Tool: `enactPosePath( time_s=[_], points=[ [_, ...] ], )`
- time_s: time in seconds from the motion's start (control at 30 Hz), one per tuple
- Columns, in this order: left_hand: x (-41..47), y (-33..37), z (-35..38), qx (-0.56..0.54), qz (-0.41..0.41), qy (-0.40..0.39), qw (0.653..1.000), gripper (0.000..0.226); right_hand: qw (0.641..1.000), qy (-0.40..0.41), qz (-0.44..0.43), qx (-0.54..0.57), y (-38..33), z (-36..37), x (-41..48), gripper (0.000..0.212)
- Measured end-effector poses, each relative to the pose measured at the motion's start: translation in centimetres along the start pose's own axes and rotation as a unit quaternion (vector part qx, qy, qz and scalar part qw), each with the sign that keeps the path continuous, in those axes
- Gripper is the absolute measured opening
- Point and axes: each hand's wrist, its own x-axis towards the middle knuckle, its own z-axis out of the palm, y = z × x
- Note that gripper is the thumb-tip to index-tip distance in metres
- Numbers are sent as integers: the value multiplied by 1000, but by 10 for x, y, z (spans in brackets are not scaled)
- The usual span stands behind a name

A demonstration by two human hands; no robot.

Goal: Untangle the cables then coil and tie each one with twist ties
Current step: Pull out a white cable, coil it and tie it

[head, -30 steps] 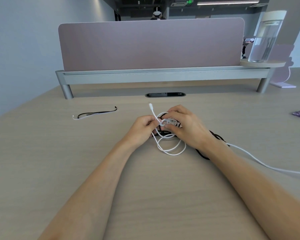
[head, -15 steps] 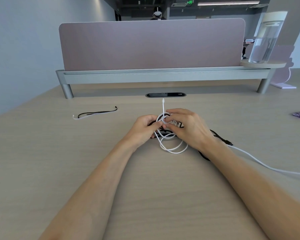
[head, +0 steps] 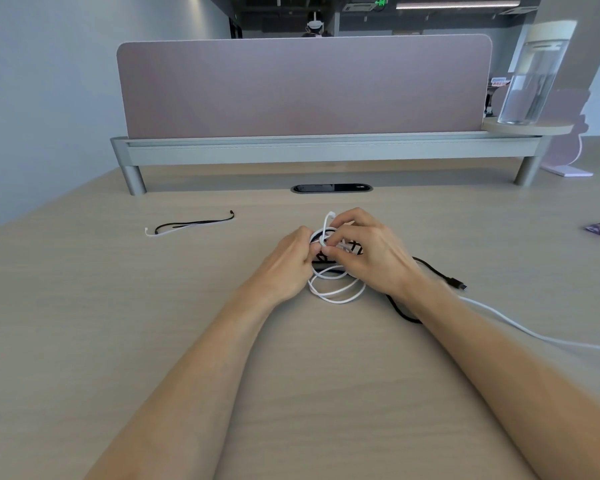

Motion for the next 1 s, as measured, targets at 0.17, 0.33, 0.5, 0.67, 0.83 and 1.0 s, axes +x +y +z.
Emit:
enactPosePath(
  time_s=[0.17, 0.33, 0.5, 0.67, 0.83, 1.0],
  points=[
    [-1, 5, -1, -137, -35, 6, 990, 10, 999, 1, 23, 43, 5, 2, 0, 8],
    [-1, 2, -1, -179, -37, 10, 983, 7, 996, 5, 51, 71, 1, -1, 1, 7],
    [-3, 3, -2, -179, -46, 3, 983, 7, 996, -9, 36, 77, -2, -1, -2, 2],
    [-4, 2, -6, -199, -49, -7, 979, 11, 987, -12, 88, 134, -6, -3, -2, 2],
    [-4, 2, -8, -224, -43, -11, 974, 20, 975, -12, 108, 194, -8, -8, -3, 3],
    [-4, 1, -8, -220, -52, -26, 974, 20, 977, -31, 89, 190, -12, -8, -4, 9]
  ],
)
